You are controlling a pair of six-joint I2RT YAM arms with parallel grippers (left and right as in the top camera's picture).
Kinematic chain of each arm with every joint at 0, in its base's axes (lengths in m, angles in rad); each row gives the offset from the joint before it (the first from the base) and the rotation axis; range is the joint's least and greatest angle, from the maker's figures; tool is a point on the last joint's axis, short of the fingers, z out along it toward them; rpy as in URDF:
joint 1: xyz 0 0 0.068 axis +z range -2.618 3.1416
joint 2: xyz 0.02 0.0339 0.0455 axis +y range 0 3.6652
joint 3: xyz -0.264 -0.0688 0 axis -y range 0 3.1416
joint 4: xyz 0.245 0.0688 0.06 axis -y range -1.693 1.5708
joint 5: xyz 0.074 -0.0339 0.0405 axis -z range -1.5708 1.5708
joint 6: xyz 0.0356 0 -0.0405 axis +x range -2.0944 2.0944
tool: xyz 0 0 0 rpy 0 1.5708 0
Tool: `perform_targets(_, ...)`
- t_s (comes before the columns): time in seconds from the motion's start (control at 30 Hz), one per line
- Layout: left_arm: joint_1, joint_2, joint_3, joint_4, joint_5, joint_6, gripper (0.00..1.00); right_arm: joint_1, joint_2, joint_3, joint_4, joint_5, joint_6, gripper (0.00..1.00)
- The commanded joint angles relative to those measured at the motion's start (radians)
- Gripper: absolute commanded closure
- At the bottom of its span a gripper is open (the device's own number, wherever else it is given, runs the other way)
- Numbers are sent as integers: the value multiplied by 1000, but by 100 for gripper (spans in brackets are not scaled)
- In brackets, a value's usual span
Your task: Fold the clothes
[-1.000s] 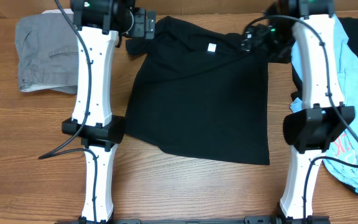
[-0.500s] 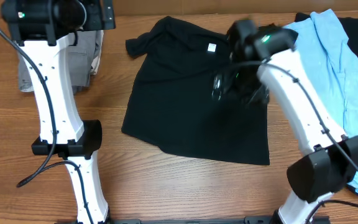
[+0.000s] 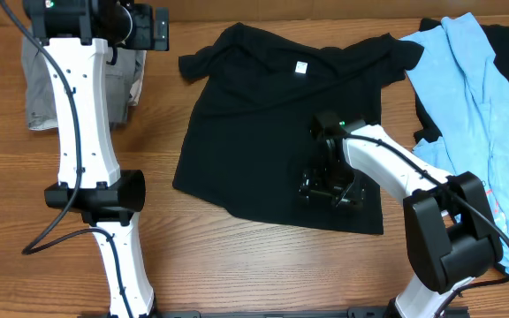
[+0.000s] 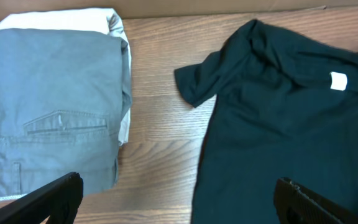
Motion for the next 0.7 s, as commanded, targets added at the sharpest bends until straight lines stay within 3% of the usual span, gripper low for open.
perform_targets(0.0,-19,-4,-75,35,12,35,0,-7,-33,-67,54,-31,28,11)
perform_targets(0.23,-59,-4,-230,143,11,55,0,-104,-32,-225,168,-113,34,10)
perform_targets(0.4,-90,-4,-296,217,11,55,0,-297,-32,-255,181,-172,33,0)
perform_targets(0.67,-107,0,-399,330,11,67,0,-611,-32,-252,203,-215,-71,0)
